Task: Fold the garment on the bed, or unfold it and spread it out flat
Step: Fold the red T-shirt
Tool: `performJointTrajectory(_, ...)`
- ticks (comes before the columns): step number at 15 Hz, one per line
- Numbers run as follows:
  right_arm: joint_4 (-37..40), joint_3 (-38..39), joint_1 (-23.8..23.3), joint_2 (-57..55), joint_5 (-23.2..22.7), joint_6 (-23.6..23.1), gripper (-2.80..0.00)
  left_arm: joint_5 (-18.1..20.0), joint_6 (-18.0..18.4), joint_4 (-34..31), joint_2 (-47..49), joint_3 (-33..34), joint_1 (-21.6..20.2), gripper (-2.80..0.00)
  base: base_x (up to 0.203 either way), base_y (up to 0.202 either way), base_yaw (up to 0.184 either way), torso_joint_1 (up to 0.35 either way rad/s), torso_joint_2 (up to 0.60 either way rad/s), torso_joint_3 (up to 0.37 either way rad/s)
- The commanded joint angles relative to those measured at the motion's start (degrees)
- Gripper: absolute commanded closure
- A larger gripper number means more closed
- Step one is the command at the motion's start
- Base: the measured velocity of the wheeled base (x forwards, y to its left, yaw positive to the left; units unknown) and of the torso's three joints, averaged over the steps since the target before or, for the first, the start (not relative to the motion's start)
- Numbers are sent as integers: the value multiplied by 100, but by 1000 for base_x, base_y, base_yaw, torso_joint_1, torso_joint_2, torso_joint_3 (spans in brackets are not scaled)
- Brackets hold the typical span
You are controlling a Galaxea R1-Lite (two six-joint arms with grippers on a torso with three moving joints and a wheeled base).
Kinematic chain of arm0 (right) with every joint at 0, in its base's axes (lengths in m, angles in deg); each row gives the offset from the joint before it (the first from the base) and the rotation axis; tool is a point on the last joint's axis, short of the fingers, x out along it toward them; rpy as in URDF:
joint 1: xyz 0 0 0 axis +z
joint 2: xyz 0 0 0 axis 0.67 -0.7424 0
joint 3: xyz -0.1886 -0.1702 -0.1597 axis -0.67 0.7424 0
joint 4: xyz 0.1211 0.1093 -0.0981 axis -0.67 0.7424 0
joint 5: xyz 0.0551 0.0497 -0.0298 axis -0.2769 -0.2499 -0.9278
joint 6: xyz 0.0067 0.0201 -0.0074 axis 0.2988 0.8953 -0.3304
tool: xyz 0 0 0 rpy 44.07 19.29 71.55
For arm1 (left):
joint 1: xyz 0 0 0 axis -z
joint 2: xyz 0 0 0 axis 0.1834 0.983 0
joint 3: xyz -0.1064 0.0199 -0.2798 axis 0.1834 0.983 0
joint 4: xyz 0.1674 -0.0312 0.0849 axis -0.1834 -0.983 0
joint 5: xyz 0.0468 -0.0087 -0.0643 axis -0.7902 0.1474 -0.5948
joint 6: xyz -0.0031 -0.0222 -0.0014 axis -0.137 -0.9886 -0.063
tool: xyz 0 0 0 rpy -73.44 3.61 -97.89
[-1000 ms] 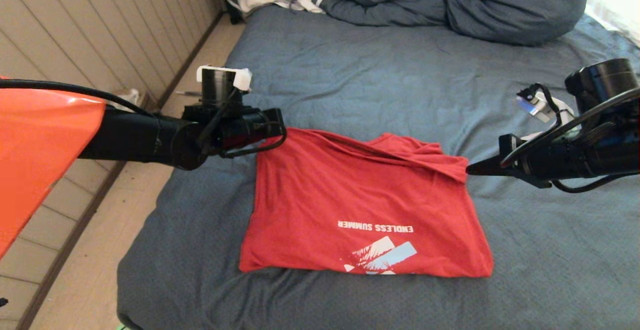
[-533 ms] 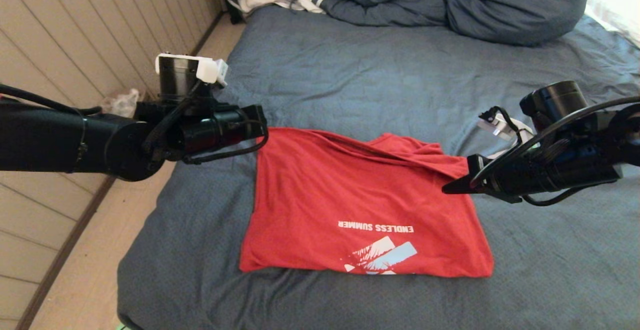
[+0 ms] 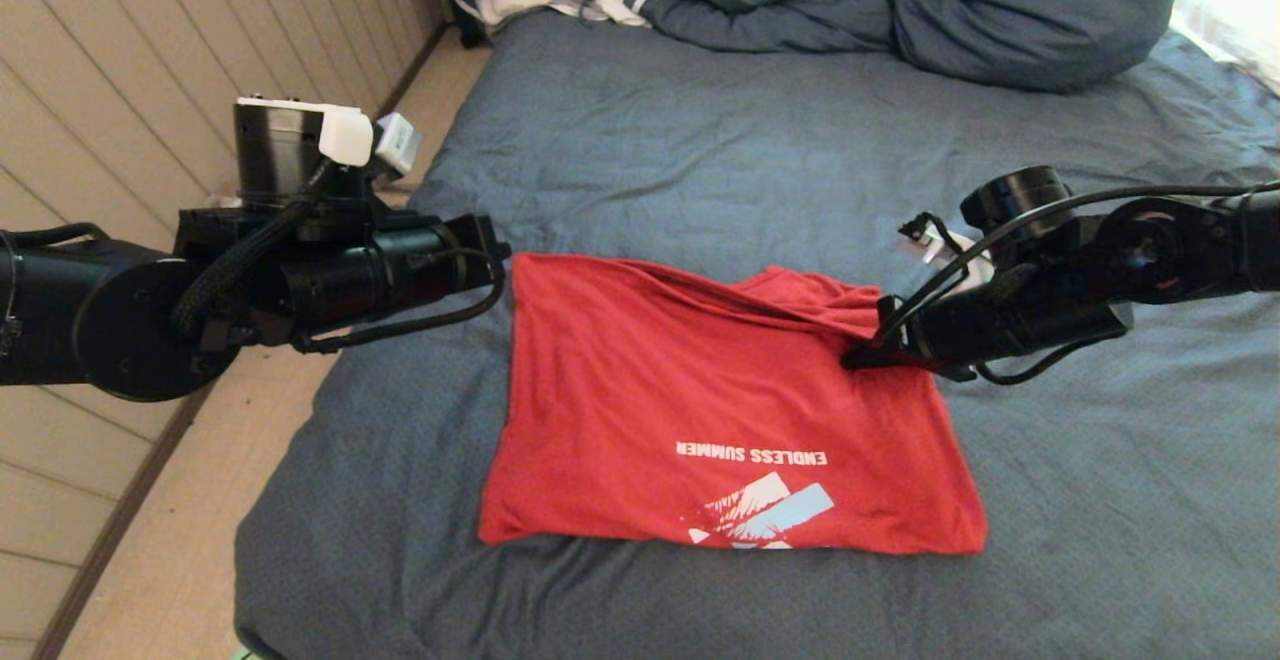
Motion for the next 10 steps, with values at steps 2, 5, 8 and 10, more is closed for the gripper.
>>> performJointTrajectory(2, -4, -635, 23, -605, -19, 10, 0, 15, -3, 3, -13, 24, -2, 0, 0, 0, 0, 0, 0, 0)
performJointTrajectory(5, -6, -1133, -11, -804, -14, -33, 0, 162, 15, 0, 55, -99, -10, 0, 0, 0, 0, 0, 0, 0)
performJointTrajectory(8, 32, -1612, -26, -847, 3, -20, 0, 164, 305, -51, 135, -300, -3, 0, 0, 0, 0, 0, 0, 0)
performJointTrajectory(10, 45, -1947, -35, -954, 7, -21, 0, 164, 314, -45, 124, -292, -2, 0, 0, 0, 0, 0, 0, 0)
